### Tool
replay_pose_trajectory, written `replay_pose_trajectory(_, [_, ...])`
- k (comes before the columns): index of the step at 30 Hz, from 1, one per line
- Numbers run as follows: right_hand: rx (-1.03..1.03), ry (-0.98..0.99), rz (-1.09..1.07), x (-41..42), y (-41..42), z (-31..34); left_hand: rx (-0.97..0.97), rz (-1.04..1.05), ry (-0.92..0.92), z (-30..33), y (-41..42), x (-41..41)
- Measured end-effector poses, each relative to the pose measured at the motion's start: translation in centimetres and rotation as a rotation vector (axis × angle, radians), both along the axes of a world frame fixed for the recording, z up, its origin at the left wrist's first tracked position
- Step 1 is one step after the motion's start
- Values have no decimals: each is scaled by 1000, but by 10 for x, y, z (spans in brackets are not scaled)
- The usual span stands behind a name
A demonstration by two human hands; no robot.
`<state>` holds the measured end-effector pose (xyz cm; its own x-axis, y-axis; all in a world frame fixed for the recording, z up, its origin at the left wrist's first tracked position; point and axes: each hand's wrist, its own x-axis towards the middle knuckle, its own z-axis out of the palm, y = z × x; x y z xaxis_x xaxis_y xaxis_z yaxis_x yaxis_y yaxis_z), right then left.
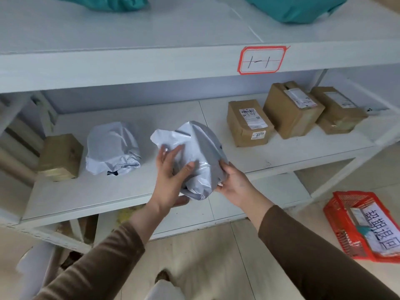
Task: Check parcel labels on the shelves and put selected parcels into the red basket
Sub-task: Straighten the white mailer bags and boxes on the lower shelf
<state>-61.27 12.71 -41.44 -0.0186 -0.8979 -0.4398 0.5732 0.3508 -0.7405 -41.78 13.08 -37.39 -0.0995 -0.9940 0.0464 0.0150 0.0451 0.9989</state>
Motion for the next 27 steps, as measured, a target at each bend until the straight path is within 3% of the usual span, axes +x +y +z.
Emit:
replay_pose_trajectory(3, [-105,267,-81,5,15,20,249,41,173,-3,2,-10])
replay_pose_trajectory(6, [-371,629,-112,16,27,47,526,-187,327,2,-1,-6])
replay_pose_trajectory(10, [-716,1138,-55,39,43,71,647,-294,597,-1,-4,4])
replay_pose_trajectory(13, [-873,1313,-30,55,54,77,648,-338,649,-2,-5,14])
replay_pose_trajectory(16, [-802,1181,2,58,60,74,541,-282,584,5,-7,18])
replay_pose_trajectory(19, [-524,864,-96,50,57,81,236,-171,361,5,-19,26])
replay_pose_trajectory(21, [-242,630,-128,40,49,83,11,-84,112,5,-26,34])
replay_pose_trajectory(23, [-23,379,-63,25,42,75,-295,4,-257,5,-31,39])
replay_pose_trajectory(25, [66,128,54,11,39,66,-727,71,-652,0,-34,41])
replay_pose_trajectory(27, [60,-57,183,4,40,61,-1061,88,-894,-9,-37,44])
